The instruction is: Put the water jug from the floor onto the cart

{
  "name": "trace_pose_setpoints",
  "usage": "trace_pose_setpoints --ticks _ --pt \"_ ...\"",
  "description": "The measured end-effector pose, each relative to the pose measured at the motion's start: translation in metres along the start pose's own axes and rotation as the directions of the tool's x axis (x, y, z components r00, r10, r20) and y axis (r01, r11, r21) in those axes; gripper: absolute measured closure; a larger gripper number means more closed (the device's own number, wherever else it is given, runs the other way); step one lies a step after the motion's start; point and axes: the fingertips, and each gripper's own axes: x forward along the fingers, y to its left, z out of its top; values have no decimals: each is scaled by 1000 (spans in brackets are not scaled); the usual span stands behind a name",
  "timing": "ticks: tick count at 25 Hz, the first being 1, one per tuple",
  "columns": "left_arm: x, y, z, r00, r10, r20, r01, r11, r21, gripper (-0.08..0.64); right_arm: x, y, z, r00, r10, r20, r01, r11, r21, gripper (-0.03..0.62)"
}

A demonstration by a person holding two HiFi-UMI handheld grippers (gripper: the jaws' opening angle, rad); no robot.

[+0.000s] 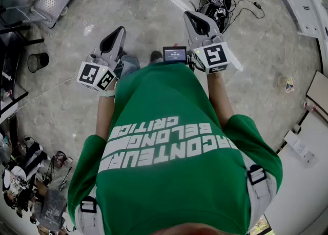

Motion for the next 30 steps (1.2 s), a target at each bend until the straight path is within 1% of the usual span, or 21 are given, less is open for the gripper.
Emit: trace_pose_setpoints --ticks 9,14,19,30 --pt "9 -20 -10 1000 -8 -20 8 1000 12 548 -22 -9 -13 1000 -17 -11 17 1000 5 600" --pt "9 -23 -8 1000 0 -23 0 1000 20 548 -25 -8 -11 1000 -12 -3 12 1000 -4 600" --pt "11 -27 -9 1000 8 -30 -7 1000 28 548 -27 -10 -14 1000 -8 2 8 1000 4 600" --pt "7 -33 -15 999 22 -29 -22 1000 18 548 -28 -5 -22 999 19 -27 -19 1000 7 600"
